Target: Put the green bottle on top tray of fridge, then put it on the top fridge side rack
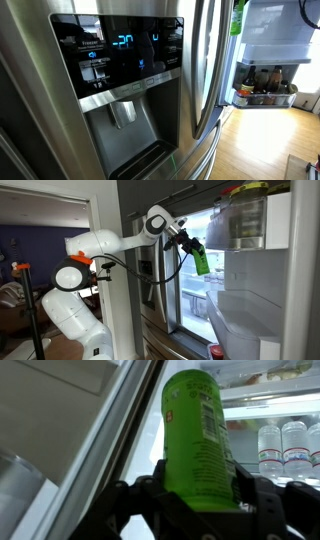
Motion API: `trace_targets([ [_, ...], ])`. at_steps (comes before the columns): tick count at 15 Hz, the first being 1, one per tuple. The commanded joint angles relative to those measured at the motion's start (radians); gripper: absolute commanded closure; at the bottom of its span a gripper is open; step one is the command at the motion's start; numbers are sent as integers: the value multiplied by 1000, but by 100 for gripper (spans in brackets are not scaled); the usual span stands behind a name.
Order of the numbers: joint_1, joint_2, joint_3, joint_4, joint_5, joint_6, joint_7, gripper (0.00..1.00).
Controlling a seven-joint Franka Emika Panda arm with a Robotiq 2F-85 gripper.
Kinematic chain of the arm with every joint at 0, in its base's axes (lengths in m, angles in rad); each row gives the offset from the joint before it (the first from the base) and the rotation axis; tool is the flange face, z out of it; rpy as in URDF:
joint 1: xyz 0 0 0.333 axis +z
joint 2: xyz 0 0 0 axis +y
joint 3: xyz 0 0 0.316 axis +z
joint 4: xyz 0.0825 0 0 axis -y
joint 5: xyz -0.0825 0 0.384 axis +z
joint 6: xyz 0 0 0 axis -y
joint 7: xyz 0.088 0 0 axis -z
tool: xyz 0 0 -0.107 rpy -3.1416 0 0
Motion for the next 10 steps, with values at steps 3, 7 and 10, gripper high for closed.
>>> trace_targets([
  [3,-27,-164,-15,-213,-143,-32,167,63],
  [7,-38,-221,-15,-309,-243,-30,174,63],
  [10,-30,-238,-20,-351,-334,-12,151,63],
])
